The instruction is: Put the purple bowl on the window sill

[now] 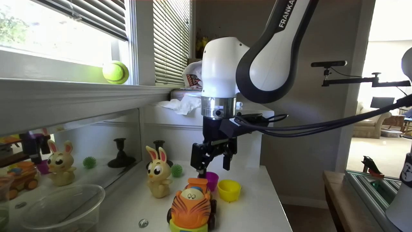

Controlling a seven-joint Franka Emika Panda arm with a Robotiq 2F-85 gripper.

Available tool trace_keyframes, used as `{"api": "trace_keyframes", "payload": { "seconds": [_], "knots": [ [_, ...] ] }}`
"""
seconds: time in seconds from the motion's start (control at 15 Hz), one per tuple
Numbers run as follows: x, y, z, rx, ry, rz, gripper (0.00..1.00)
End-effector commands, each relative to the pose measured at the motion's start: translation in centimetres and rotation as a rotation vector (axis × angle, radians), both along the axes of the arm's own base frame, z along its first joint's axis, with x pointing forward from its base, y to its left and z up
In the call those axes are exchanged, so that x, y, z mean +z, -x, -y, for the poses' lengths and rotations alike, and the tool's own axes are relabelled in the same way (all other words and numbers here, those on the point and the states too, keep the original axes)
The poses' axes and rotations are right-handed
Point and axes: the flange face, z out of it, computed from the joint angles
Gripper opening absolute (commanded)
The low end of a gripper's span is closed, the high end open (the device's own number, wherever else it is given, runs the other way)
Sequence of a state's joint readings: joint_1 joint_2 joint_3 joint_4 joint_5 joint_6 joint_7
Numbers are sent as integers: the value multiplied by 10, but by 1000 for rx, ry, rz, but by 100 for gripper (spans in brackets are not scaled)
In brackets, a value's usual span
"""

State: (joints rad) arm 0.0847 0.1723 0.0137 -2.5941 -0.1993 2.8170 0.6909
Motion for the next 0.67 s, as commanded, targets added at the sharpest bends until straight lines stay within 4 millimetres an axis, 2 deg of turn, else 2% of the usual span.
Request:
{"api": "trace_keyframes", "payload": {
  "seconds": [0.0, 0.4, 0.47, 0.6],
  "knots": [
    [-8, 2, 4, 21, 10, 19, 100],
    [-12, -2, 2, 49, 6, 48, 100],
    [-13, -3, 1, 51, 7, 48, 82],
    [-15, -3, 0, 61, 4, 54, 66]
  ]
}}
